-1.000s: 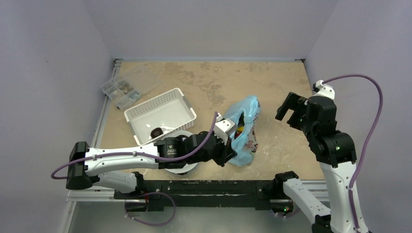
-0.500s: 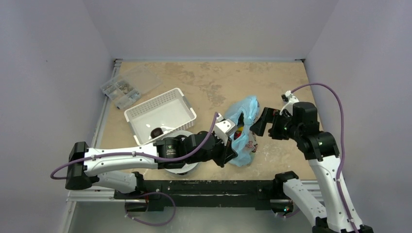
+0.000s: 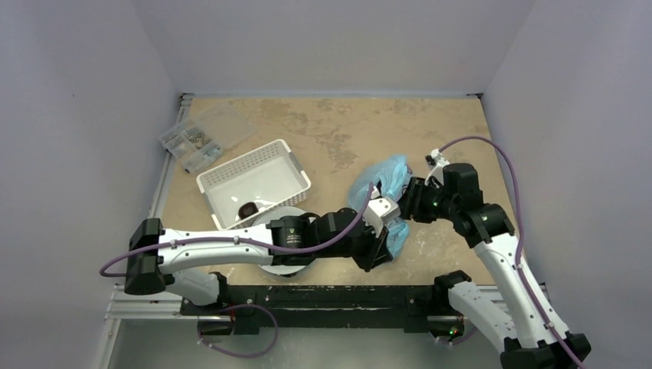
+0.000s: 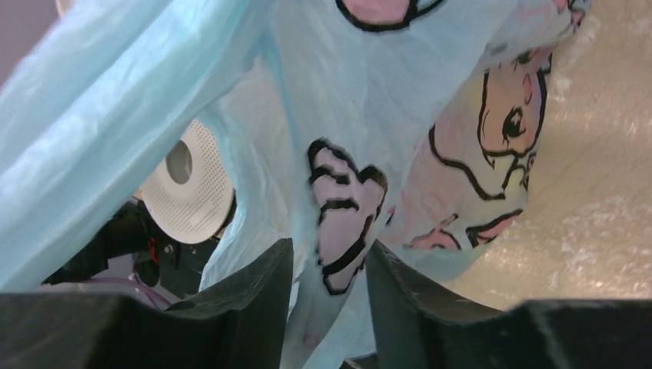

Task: Take the fake fruits out of the plastic bag

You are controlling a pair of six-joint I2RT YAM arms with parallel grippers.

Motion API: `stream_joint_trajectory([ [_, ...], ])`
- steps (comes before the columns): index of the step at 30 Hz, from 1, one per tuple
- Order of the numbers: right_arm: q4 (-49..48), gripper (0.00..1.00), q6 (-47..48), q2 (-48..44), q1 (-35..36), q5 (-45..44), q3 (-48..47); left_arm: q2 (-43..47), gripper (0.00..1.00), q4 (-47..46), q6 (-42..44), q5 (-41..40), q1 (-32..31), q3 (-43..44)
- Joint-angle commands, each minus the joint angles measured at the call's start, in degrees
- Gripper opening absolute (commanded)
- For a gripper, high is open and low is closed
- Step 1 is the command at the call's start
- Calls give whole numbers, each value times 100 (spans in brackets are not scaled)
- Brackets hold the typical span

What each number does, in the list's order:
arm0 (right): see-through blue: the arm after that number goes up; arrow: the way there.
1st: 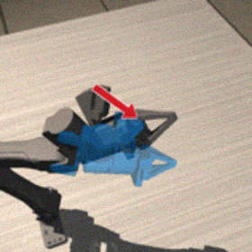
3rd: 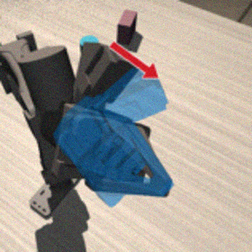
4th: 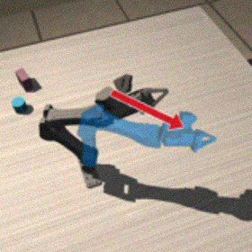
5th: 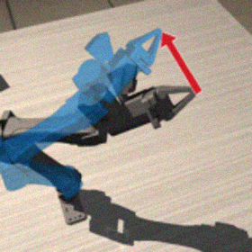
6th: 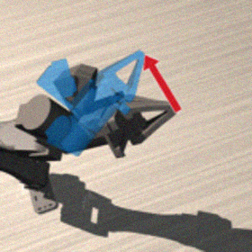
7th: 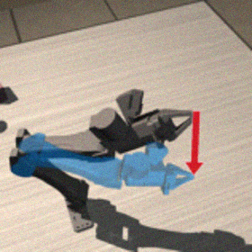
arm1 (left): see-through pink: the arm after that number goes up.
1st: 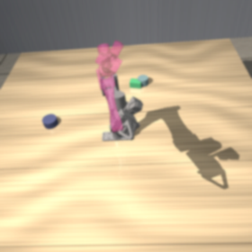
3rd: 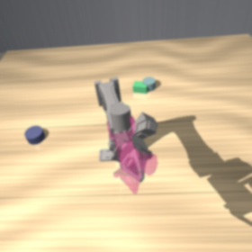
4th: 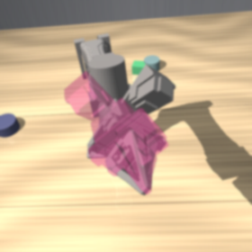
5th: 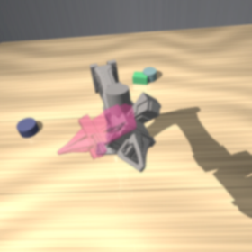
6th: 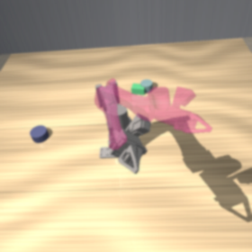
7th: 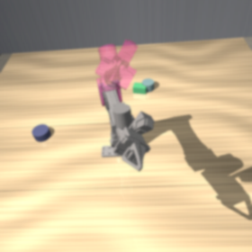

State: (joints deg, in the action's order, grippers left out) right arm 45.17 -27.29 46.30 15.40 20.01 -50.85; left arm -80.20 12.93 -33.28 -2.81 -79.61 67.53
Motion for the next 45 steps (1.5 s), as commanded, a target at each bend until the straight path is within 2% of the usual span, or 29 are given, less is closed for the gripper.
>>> stream_joint_trajectory([
  [1,6,28,146,-58,122,-343,240,113,34,-48,64,250,-119,23],
  [2,29,21,231,-21,233,-391,238,238,49,-155,11,231,-124,-187],
  [3,42,14,270,24,364,-456,208,398,58,-166,-51,170,-124,-359],
  [5,53,2,345,66,548,-609,67,742,68,171,-120,-59,-98,-548],
  [6,35,0,359,73,617,-613,2,911,73,441,-127,-163,-84,-571],
  [12,-64,0,480,51,736,-703,-170,2050,88,1707,-355,-671,156,-499],
  [16,-146,0,498,-129,734,-718,-123,2587,92,2175,-573,-1320,370,-461],
  [20,-144,0,535,-149,736,-790,-148,2623,92,2045,-813,-963,1170,-585],
  [25,-164,0,573,-106,737,-719,-129,1915,94,1854,-905,-534,1951,-339],
  [35,-184,0,584,-181,737,-709,-125,-335,94,800,-945,675,2112,417],
  [41,-202,0,563,-232,731,-739,-119,-983,77,363,-1039,911,1945,561],
  [45,-170,0,522,-240,736,-840,-147,-1058,49,543,-906,666,1972,580],
])
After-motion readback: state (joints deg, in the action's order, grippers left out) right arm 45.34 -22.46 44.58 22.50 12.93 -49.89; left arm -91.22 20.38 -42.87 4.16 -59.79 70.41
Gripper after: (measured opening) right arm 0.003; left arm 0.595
